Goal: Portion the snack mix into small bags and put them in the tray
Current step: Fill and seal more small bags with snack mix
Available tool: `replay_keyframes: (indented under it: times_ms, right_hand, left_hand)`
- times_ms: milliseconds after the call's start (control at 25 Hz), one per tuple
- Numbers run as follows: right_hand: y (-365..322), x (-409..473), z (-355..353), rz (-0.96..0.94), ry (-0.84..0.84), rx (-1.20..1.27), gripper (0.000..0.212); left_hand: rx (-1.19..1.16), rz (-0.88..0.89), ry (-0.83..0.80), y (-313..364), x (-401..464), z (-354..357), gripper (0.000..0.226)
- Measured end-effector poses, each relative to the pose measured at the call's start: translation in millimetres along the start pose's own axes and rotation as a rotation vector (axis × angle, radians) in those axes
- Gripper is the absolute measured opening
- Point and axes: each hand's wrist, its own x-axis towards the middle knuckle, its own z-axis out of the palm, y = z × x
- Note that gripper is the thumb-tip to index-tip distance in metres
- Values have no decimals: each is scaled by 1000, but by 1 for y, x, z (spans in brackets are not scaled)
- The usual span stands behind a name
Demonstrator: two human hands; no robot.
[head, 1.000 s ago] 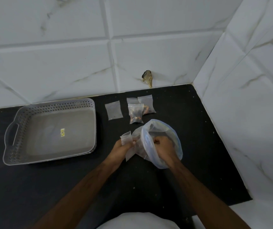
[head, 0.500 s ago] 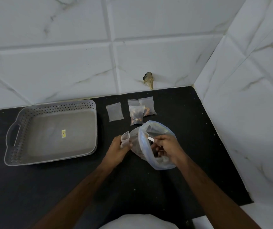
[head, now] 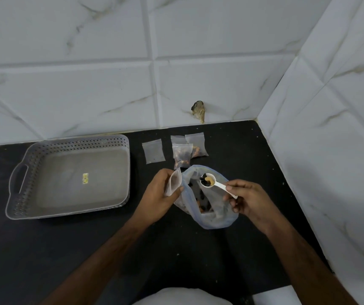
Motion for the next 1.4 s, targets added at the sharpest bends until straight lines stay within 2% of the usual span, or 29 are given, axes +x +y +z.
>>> replay_keyframes:
  times_ms: [160, 280, 440, 640, 760, 920, 1000, 1160, 1280, 1400]
  right_hand:
    - [-26, -26, 13, -155, -64, -21, 16]
    - [-38, -36, 34, -299, -95, -218, 15]
    - [-39, -37, 53, -429, -31, -569, 16]
    - [-33, -38, 60, -598, 0, -717, 14]
    - [-28, -34, 62, -827, 54, -928, 18]
    - [-24, -28, 60, -1315, 178, -1377, 35]
    - [-23, -26, 60, -1399, 193, -1376, 29]
    - [-16, -21, 56, -1353, 229, -1171, 31]
    - [-13, -23, 53, -1122, 242, -852, 22]
    - [-17, -24, 52, -857, 182, -554, 19]
  left_hand:
    - [66, -17, 20, 1, 2, 4, 37]
    - [95, 28, 32, 4, 2, 6, 36]
    - [38, 43, 58, 9, 2, 8, 27]
    - [-54, 48, 68, 13, 2, 9, 22]
    - [-94, 57, 57, 14, 2, 10, 21]
    - [-190, 62, 77, 19, 2, 10, 32]
    - [-201, 66, 83, 20, 1, 10, 34]
    - [-217, 23, 70, 18, 1, 10, 19]
    - [-199, -4, 55, 20, 1, 10, 15]
    - [-179, -29, 39, 21, 2, 9, 17]
